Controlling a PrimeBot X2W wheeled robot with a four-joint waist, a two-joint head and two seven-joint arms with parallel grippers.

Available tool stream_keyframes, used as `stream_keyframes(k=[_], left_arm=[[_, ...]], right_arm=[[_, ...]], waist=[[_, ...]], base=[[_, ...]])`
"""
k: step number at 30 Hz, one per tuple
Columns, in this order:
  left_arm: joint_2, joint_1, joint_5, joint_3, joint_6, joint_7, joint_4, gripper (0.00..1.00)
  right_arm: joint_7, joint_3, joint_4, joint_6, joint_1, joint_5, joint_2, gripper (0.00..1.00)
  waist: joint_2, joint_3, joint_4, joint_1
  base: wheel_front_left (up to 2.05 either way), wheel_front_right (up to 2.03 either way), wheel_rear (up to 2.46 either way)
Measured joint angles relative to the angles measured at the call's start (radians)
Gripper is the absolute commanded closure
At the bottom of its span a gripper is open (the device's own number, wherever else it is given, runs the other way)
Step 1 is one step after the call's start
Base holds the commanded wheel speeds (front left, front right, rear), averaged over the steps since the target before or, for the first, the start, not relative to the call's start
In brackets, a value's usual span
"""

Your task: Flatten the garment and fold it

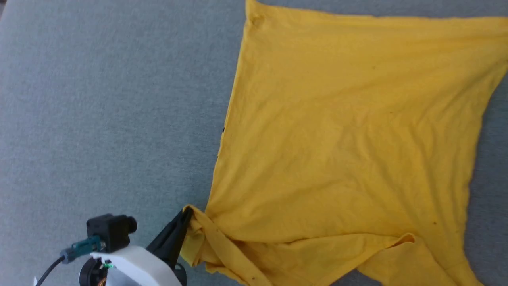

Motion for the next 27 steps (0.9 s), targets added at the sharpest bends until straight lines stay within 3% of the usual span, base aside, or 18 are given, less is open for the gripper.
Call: stream_keyframes(k=[4, 8, 15, 20, 21, 22, 23, 27], left_arm=[[0.014, 0.048, -0.005, 0.015, 0.012, 0.0, -0.007, 1.0], [0.03, 0.077, -0.008, 0.027, 0.029, 0.002, -0.027, 1.0], [0.044, 0.112, -0.008, 0.034, 0.044, 0.006, -0.063, 1.0], [0.052, 0.118, -0.011, 0.042, 0.053, 0.006, -0.074, 1.0], [0.052, 0.124, -0.012, 0.044, 0.053, 0.006, -0.076, 1.0], [0.053, 0.129, -0.012, 0.044, 0.054, 0.008, -0.078, 1.0], [0.053, 0.131, -0.012, 0.043, 0.056, 0.009, -0.078, 1.0], [0.053, 0.13, -0.012, 0.039, 0.061, 0.019, -0.08, 1.0]], right_arm=[[0.002, -0.065, -0.099, 0.0, 0.122, 0.043, -0.013, 1.0], [0.025, -0.206, -0.216, 0.001, 0.298, 0.071, 0.004, 1.0], [0.031, -0.492, -0.346, 0.001, 0.66, 0.11, 0.182, 1.0], [-0.04, -0.561, -0.295, 0.0, 0.869, 0.105, 0.237, 1.0], [-0.058, -0.556, -0.273, 0.0, 0.875, 0.113, 0.243, 0.77], [-0.081, -0.545, -0.252, 0.0, 0.872, 0.118, 0.247, 0.13], [-0.101, -0.528, -0.237, 0.0, 0.867, 0.119, 0.247, 0.0], [-0.158, -0.438, -0.226, 0.0, 0.815, 0.118, 0.247, 0.0]], waist=[[0.0, -0.058, -0.044, -0.0002], [0.0, -0.105, -0.099, -0.0001], [0.0, -0.16, -0.193, -0.0003], [0.0, -0.177, -0.24, -0.0003], [0.0, -0.179, -0.247, -0.0002], [0.0, -0.18, -0.254, -0.0001], [0.0, -0.182, -0.26, 0.0], [0.0, -0.194, -0.271, -0.0001]], base=[[0.0, 0.0, 0.0], [0.0, 0.0, 0.0], [0.0, 0.0, 0.0], [0.0, 0.0, 0.0], [0.0, 0.0, 0.0], [0.0, 0.0, 0.0], [0.0, 0.0, 0.0], [0.0, 0.0, 0.0]])
